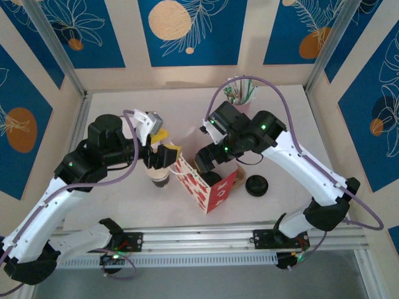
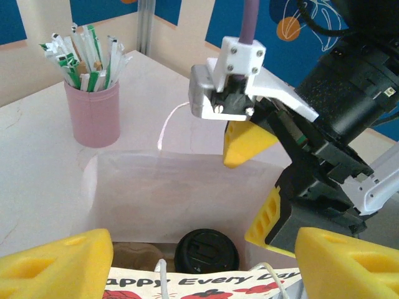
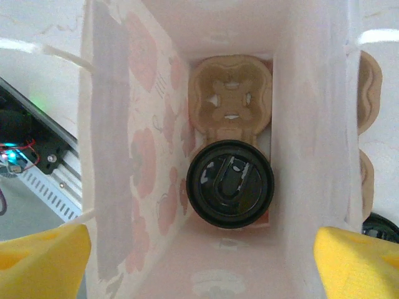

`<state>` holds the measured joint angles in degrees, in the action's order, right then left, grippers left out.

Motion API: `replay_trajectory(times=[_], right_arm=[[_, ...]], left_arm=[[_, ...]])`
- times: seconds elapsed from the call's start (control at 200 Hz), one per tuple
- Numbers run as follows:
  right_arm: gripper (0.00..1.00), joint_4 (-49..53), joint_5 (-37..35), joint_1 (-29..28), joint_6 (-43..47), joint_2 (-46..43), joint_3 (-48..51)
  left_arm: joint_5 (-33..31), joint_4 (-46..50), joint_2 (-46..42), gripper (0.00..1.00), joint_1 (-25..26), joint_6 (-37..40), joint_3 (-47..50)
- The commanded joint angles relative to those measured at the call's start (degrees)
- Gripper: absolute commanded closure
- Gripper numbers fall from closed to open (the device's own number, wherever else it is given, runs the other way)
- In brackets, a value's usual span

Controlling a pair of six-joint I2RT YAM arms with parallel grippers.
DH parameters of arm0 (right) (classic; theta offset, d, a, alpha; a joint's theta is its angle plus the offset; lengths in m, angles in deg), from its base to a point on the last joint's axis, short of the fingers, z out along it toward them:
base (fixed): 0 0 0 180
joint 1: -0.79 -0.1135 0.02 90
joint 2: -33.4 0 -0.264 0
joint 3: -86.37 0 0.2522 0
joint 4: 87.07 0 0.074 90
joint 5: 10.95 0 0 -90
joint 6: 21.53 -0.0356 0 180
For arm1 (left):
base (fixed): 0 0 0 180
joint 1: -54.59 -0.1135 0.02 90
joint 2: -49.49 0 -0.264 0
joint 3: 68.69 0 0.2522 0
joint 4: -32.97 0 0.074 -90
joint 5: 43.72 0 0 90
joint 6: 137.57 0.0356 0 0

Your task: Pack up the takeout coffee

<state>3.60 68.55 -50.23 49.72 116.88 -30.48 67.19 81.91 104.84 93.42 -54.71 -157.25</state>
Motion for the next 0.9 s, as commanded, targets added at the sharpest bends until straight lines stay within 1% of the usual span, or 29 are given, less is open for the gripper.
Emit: replay_trajectory(times=[0.0,0.135,0.38,0.59,0.775,0.895], right_arm=[[0.1,-1.21,0.85,-0.39,-0.94,-2.59,-0.64],[0.13,-2.41,0.41,-0.39,-1.04,-4.87,0.19],[0.19,-5.99,-0.97,-0.26,-1.29,-10.89,2.82],[0.19,-9.23,-2.95,0.29,-1.73,-17.05,5.47],[0.19,-10.84,-5.49,1.49,-2.56,-21.49,7.58],[0.18,-12.07,-6.78,3.04,-3.08,-24.45,9.24]], left_arm=[[0.19,-1.38,-1.04,0.16,0.6,-0.26,-0.42],[0.6,-1.72,-1.75,0.12,0.56,-0.85,-0.43],[1.84,-2.22,-3.22,0.1,0.61,-2.41,-0.43],[2.82,-1.48,-4.84,0.09,0.59,-3.84,-0.79],[-0.12,-0.42,-7.45,0.08,0.61,-4.01,-0.27],[-3.59,0.06,-9.32,0.07,0.62,-4.05,0.6]])
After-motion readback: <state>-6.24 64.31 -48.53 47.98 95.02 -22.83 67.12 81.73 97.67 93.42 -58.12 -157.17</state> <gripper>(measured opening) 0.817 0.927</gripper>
